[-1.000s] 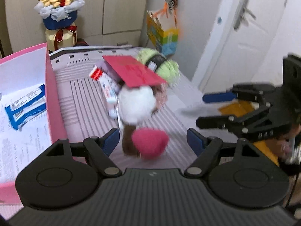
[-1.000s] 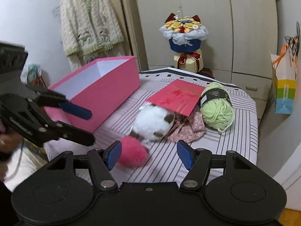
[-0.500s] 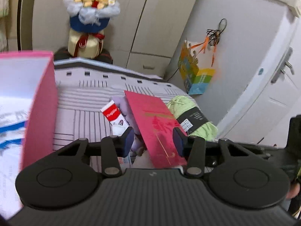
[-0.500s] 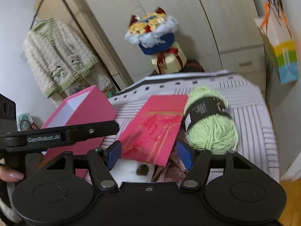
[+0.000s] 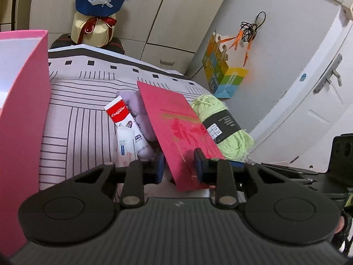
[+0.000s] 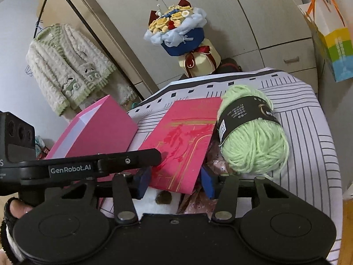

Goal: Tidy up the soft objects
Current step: 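Close the left gripper on the red envelope's edge and lift it, then carry the red envelope with the left gripper over the pink box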

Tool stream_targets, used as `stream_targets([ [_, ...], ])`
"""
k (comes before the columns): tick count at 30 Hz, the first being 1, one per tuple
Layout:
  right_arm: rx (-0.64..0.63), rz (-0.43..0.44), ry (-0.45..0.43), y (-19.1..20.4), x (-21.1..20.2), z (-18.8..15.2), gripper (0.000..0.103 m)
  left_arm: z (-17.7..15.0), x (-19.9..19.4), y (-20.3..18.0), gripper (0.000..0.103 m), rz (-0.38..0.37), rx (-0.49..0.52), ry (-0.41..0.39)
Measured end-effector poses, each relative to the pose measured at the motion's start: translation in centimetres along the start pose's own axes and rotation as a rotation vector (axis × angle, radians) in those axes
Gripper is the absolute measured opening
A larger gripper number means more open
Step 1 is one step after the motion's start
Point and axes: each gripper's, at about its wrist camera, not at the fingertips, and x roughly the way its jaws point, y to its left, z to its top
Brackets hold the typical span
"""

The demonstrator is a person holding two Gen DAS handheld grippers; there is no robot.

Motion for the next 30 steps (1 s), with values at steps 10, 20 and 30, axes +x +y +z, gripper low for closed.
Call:
stream_targets([
  [10,-0.042,-0.012,-0.026,2.4,-2.4,-0.3,0.051,-0.5,-4.0,-2.2,0.027,0.028,0.069,-0.039],
  [20,-0.075,-0.004,-0.001,5.8,-5.0,-2.4,0.052,-3.0,-8.4,-2.8,0.027,0.019,0.038,-0.056],
  [30,-0.171,-0.032,0.038,10.7,-7.8,-4.9,0.053,-5.6,-13.3,-2.8,0.026,-0.003,0.048,-0.044],
])
